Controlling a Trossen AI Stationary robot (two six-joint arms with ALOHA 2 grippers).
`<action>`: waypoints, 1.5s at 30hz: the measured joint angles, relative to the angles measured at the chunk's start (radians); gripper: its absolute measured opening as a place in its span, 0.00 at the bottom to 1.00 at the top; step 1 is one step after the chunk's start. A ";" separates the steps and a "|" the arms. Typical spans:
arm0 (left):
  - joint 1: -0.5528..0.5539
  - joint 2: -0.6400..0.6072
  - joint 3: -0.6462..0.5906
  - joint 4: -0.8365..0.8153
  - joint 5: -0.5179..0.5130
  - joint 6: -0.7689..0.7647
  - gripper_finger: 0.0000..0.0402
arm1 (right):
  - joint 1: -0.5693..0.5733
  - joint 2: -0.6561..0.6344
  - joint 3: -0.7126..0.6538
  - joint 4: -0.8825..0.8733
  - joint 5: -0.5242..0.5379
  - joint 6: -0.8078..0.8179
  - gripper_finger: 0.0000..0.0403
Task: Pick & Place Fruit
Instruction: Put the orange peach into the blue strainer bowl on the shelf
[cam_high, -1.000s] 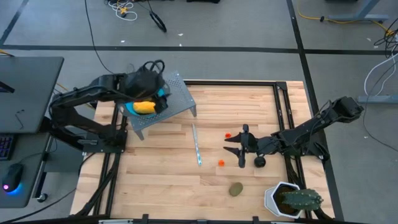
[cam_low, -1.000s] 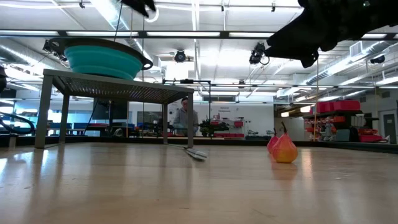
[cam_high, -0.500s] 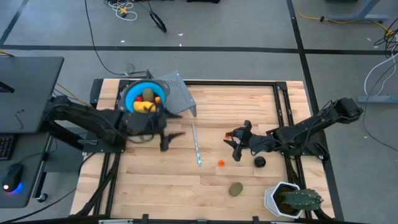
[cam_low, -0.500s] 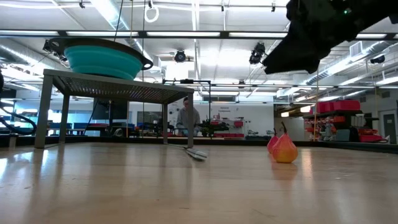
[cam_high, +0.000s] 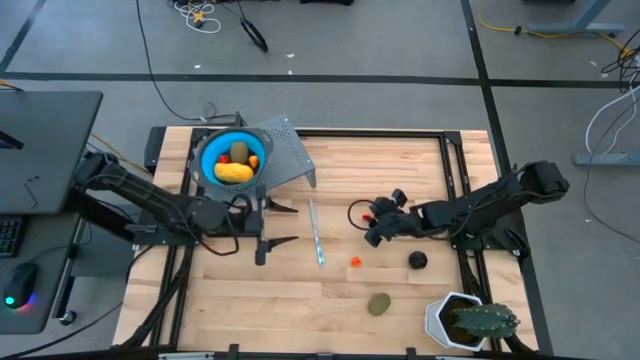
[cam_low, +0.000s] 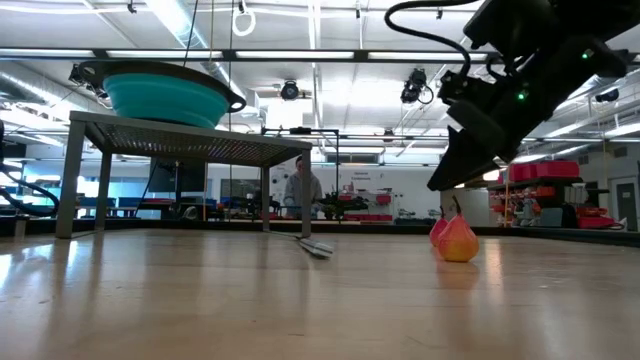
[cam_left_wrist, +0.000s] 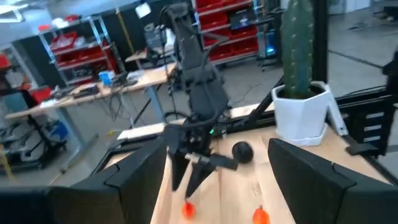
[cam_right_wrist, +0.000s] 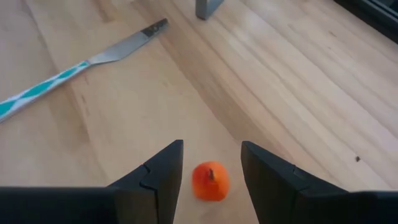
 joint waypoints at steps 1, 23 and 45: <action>0.000 0.000 0.000 0.000 0.006 0.004 0.72 | -0.002 0.001 0.000 0.001 0.000 -0.011 0.44; 0.002 0.006 -0.014 -0.060 0.004 -0.093 0.72 | -0.084 0.172 0.000 0.066 -0.080 -0.136 0.56; -0.002 0.006 -0.062 -0.041 -0.023 -0.200 0.72 | -0.081 0.239 0.003 0.055 -0.118 -0.133 0.52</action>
